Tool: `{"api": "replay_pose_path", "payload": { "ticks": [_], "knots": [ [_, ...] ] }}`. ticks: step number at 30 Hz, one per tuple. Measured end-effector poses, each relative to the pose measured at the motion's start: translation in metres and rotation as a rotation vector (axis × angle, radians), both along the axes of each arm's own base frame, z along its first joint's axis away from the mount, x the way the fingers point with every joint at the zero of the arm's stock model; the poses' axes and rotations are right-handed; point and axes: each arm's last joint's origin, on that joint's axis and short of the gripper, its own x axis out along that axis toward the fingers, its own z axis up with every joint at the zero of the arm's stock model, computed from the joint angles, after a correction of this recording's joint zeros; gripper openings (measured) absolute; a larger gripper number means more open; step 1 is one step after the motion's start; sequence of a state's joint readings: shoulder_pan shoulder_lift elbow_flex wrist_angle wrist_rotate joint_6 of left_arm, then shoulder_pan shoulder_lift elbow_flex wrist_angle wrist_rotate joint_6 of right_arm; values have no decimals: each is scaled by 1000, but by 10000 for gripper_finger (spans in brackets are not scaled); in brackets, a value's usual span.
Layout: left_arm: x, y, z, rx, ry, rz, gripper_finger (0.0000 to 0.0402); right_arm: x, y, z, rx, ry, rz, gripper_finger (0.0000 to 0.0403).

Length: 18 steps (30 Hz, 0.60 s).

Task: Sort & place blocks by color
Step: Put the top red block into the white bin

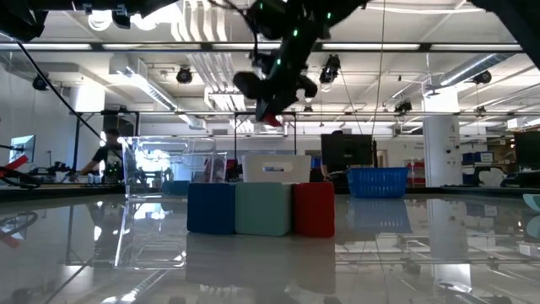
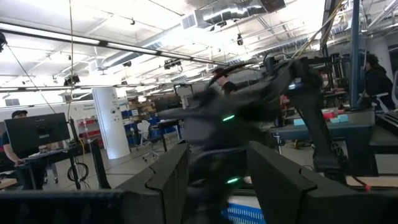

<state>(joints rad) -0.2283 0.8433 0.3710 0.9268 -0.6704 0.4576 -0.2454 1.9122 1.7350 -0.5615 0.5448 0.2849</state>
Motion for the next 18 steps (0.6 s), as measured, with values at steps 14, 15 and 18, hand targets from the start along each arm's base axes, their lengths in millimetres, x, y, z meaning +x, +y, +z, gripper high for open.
{"api": "replay_pose_path", "payload": {
  "ticks": [14, 15, 18],
  "knots": [
    [0, 0, 0, -1, 1, 0, 148, 2, -74, -64, 126, -4, -104, 141],
    [0, 0, -1, -1, 1, 0, 148, 2, -74, -64, 127, -5, -105, 154],
    [0, 0, 0, -1, 0, 0, 148, 1, -73, -61, 126, -8, -103, 189]
  ]
}}
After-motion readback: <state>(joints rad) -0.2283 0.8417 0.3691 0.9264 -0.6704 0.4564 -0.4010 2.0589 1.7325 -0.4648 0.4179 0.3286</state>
